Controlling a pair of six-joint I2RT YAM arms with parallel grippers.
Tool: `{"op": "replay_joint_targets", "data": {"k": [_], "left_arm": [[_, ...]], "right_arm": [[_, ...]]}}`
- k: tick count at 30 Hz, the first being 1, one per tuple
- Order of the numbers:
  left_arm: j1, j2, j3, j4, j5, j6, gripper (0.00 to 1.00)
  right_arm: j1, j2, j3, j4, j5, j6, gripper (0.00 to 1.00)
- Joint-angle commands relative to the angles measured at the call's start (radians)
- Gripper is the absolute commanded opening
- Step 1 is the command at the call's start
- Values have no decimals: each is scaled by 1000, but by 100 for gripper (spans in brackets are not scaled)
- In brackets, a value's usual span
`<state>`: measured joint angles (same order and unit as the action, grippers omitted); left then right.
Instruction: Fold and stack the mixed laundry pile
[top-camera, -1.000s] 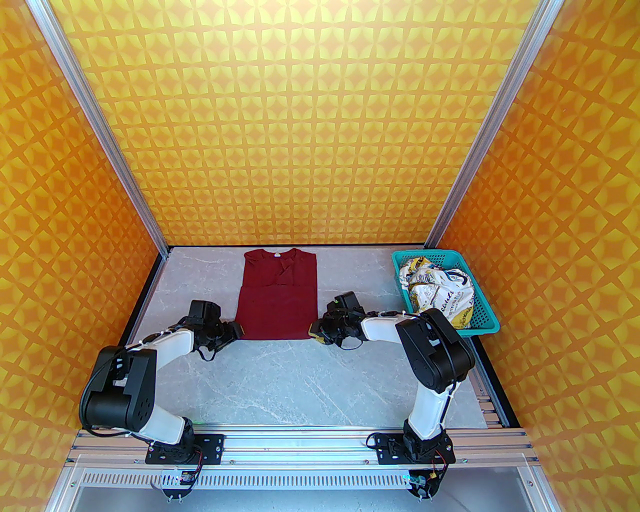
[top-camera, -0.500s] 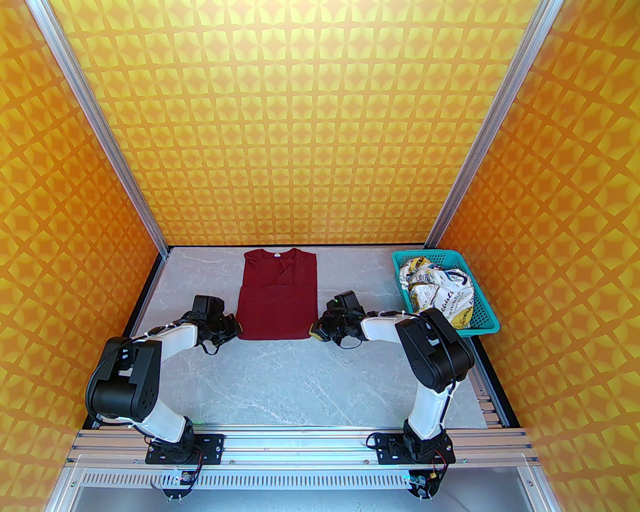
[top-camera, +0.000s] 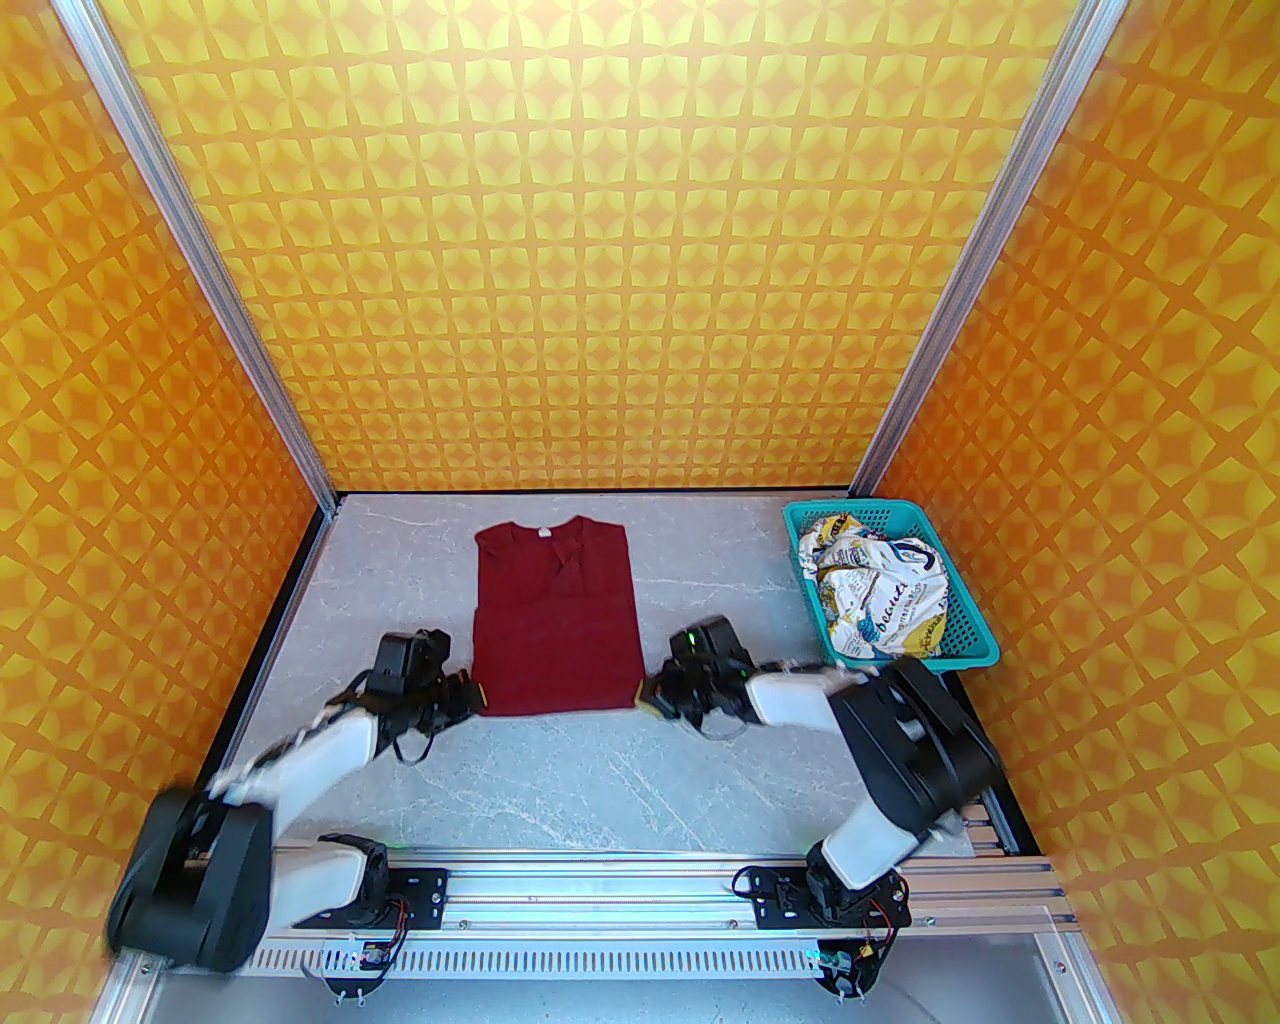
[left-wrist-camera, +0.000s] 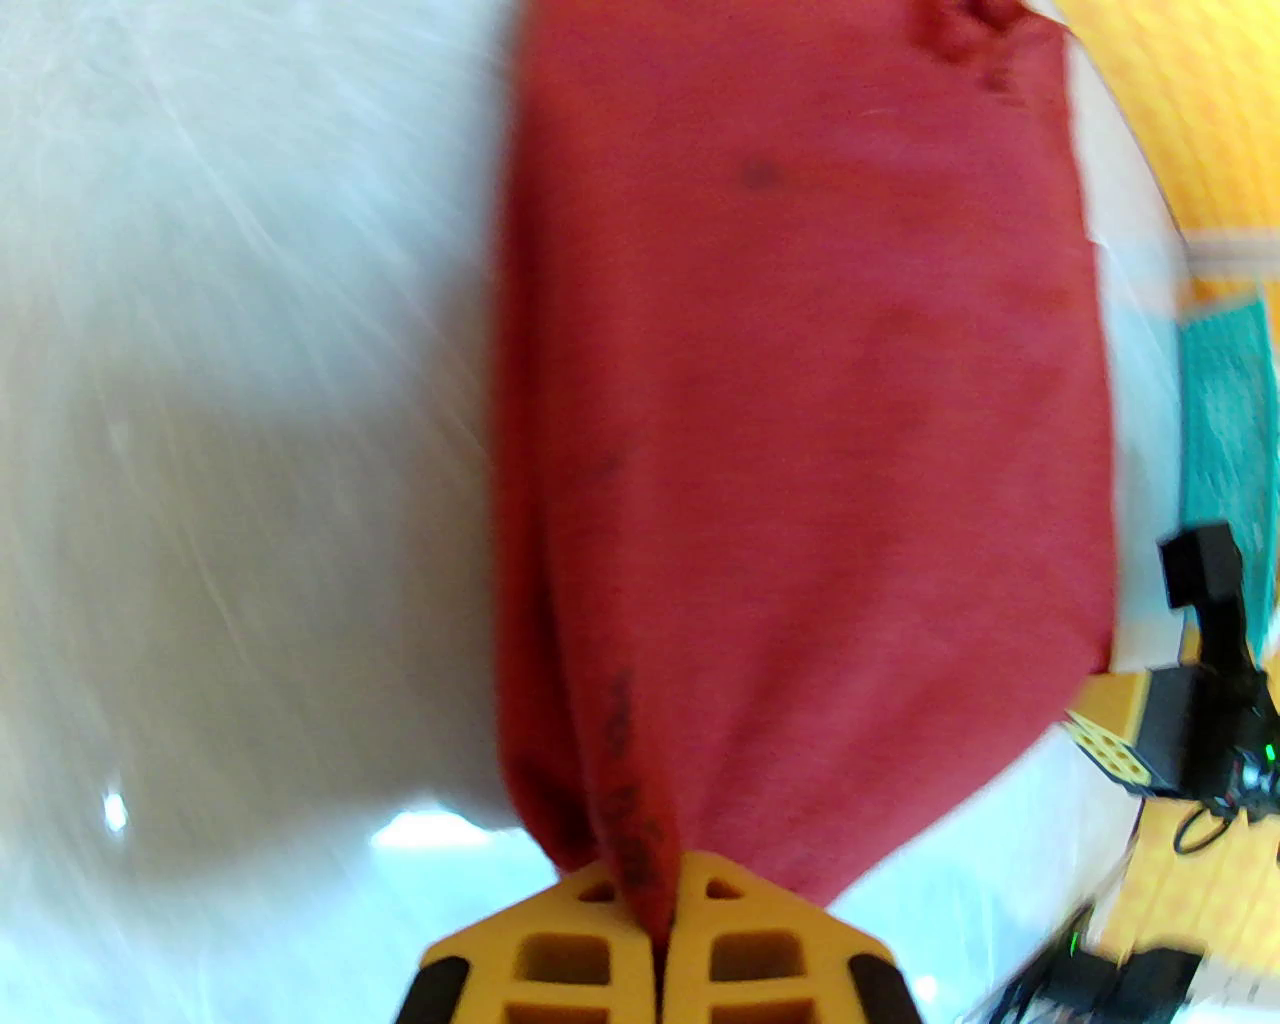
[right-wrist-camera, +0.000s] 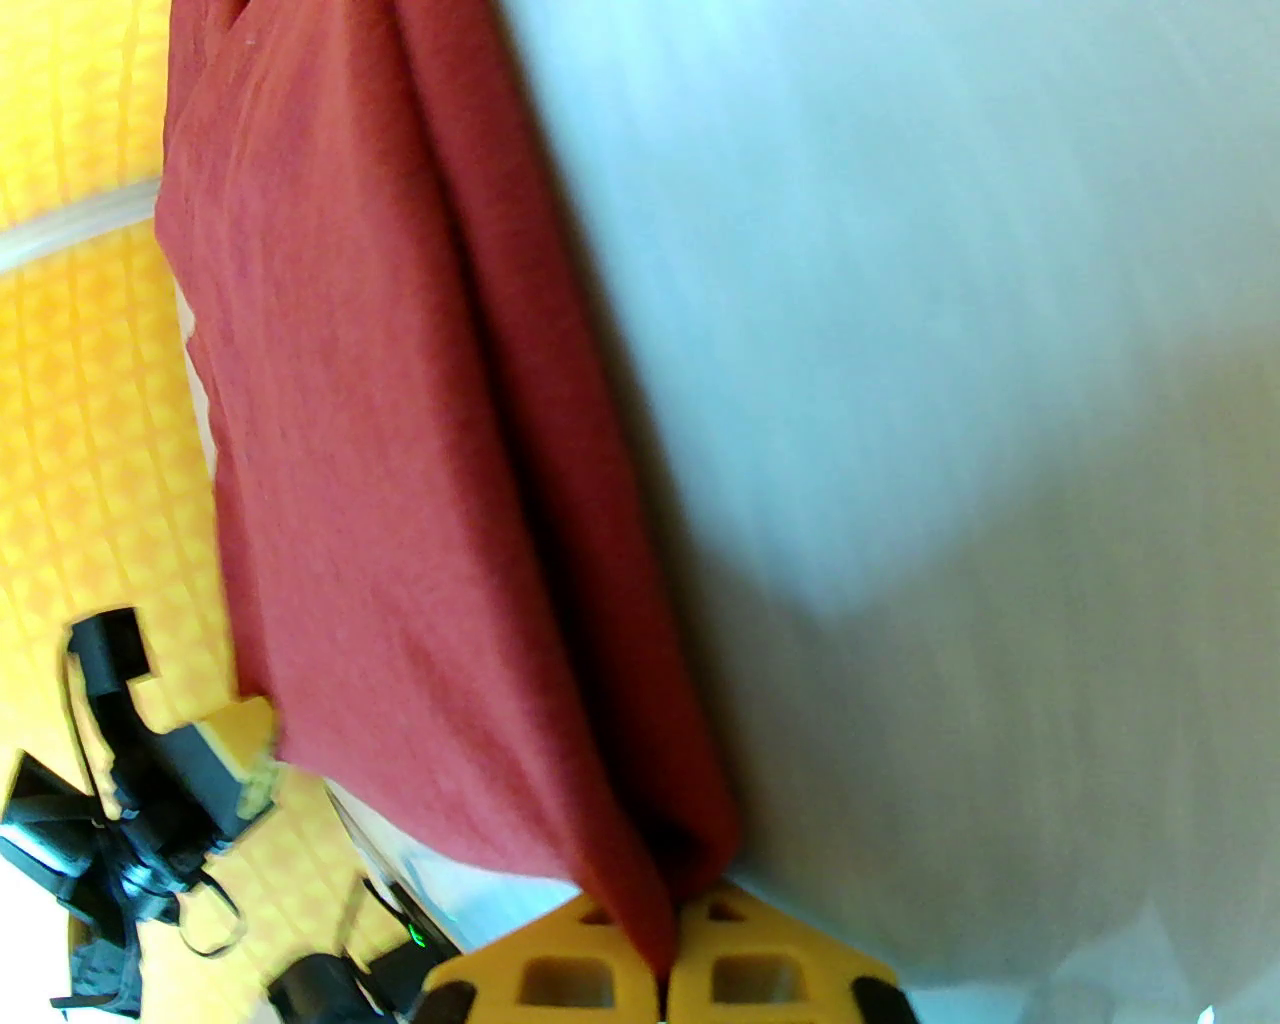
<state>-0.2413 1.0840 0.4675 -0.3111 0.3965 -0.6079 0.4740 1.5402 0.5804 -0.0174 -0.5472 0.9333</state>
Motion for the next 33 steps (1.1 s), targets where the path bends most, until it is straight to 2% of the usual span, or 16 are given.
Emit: {"op": "replay_joint_targets", "data": {"k": [1,4,8,11,16,22,28,33], "left_arm": [[-30,-150,-17,-196,4,-30,0],[-30,-228,31,-245,1,-32,0],[-18,-141,164,-229,-5,-25,0],[17,-11,287,-199,3,9,0],[121,214,459,-53,90,14,0],[163,466,660,23,123,18,0],[198,687,792,101,159,-21,0],[221,840,881,183,176,-73,0]], "right_arm": [[25,-155,-30,-179,63,-41,0],[25,-274,38,-360,140,-89,0],[19,-277,252,-521,210,-158,0],[-14,-176,412,-542,209,-193,0],[-80,36,658,-494,216,-226,0],[-135,279,908,-481,160,-244,0],[-173,466,1078,-456,122,-247,0],[-201,593,1148,-345,65,-231,0]]}}
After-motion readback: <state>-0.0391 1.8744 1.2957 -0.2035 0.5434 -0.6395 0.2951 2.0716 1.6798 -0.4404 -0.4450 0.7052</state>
